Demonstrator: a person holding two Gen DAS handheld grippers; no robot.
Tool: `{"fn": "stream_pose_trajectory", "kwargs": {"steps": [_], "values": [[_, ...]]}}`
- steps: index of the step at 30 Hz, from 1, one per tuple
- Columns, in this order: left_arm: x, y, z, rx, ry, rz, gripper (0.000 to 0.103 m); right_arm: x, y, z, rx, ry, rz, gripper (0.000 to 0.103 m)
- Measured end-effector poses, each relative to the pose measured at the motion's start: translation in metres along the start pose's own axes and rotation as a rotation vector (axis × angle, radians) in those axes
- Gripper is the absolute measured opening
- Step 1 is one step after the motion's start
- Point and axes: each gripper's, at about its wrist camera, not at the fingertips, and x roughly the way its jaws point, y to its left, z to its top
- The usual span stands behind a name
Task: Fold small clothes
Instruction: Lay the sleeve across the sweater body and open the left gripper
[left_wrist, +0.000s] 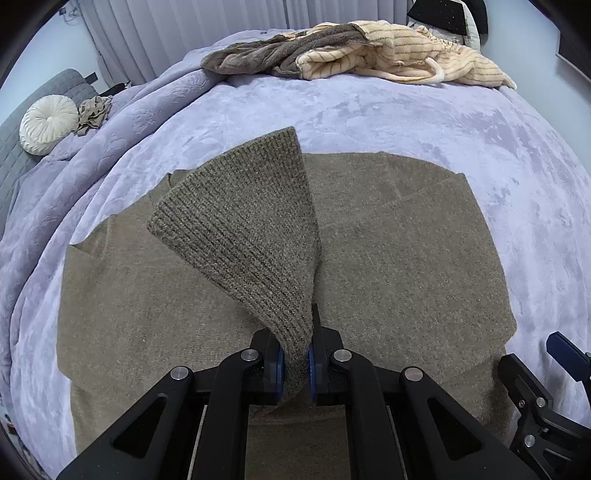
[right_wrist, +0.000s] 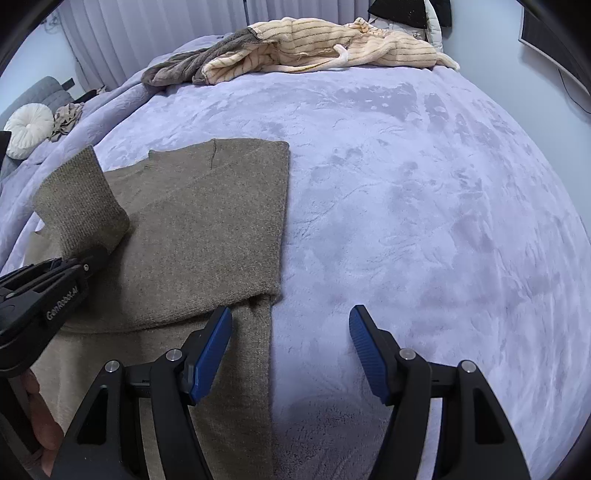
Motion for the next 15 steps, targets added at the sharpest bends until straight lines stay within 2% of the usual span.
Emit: {"fn": "stream_pose_trajectory", "kwargs": {"steps": [8,9,10,12,15], "values": [[0.008,-0.011,-0.008,0.025,0.014,-0.019,0.012,0.005,-0.020,-0.006,0.032,0.011,-0.001,0.069],[0.008,-0.011,-0.008,0.020,0.017,-0.027,0.024,0.005,-0.022,-0.006,0.038,0.012,0.000,0.069],[0.007,-0.011,-0.009,0.012,0.022,-0.039,0.047,0.006,-0.023,-0.007,0.041,0.013,0.001,0.069],[0.005,-0.010,-0.009,-0.003,0.014,-0.033,0.078,0.007,-0.025,-0.007,0.046,0.013,0.003,0.069],[0.000,-0.012,-0.010,0.011,-0.005,-0.053,0.079,0.006,-0.026,-0.007,0.046,0.012,0.005,0.069]]}}
